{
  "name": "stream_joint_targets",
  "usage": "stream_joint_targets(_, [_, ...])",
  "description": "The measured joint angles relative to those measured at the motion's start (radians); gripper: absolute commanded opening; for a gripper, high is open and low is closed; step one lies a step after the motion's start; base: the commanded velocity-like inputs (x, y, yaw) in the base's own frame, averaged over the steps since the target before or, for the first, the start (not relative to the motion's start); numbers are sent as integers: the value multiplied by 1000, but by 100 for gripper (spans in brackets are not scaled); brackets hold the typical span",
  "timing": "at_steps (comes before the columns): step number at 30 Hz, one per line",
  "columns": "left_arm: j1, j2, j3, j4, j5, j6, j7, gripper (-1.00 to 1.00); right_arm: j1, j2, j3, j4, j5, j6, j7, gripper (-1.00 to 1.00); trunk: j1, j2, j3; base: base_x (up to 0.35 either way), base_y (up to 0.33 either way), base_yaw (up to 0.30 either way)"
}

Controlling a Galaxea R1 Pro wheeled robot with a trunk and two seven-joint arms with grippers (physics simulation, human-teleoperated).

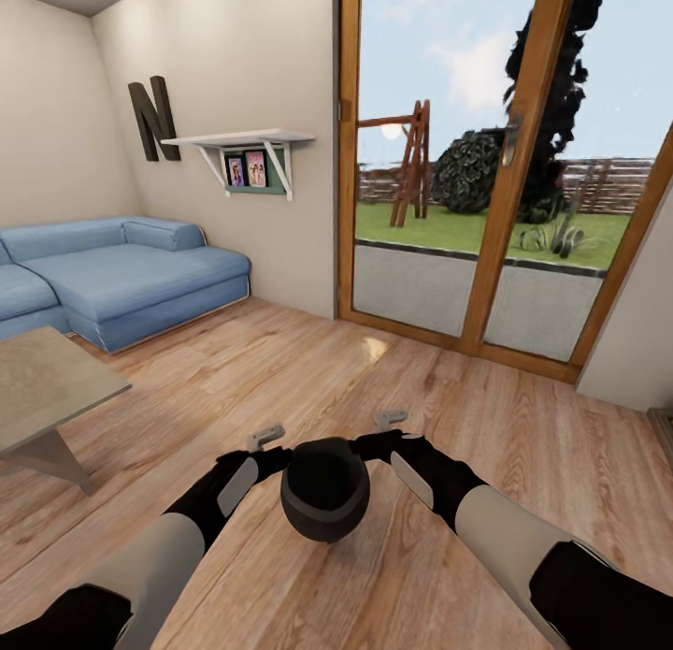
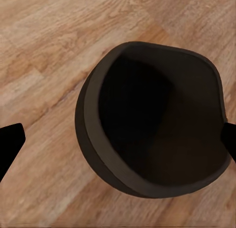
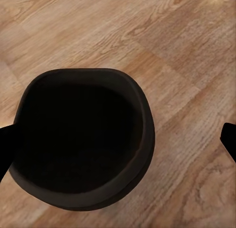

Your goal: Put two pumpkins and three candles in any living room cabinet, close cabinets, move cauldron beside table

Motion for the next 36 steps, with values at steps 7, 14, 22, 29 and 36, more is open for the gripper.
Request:
stream_joint_targets(7, [0,-14,-1,11,0,0,0,100,0,0,-2,28,0,-1,-1,100,0,0,0,0,0,0])
stream_joint_targets(14, [0,-20,-1,14,0,2,0,100,0,0,-4,60,-1,-3,-1,100,0,0,0,0,0,0])
stream_joint_targets(22, [0,-21,-1,22,-1,0,-2,100,0,0,-6,101,0,-3,-1,100,0,0,0,0,0,0])
stream_joint_targets(29, [0,-21,-1,32,-2,-3,-3,100,0,4,-7,167,-1,-5,0,100,0,0,0,0,0,0])
stream_joint_targets(36, [0,-21,-3,34,-2,-3,-4,100,0,21,-6,182,0,-6,0,100,0,0,0,102,0,0])
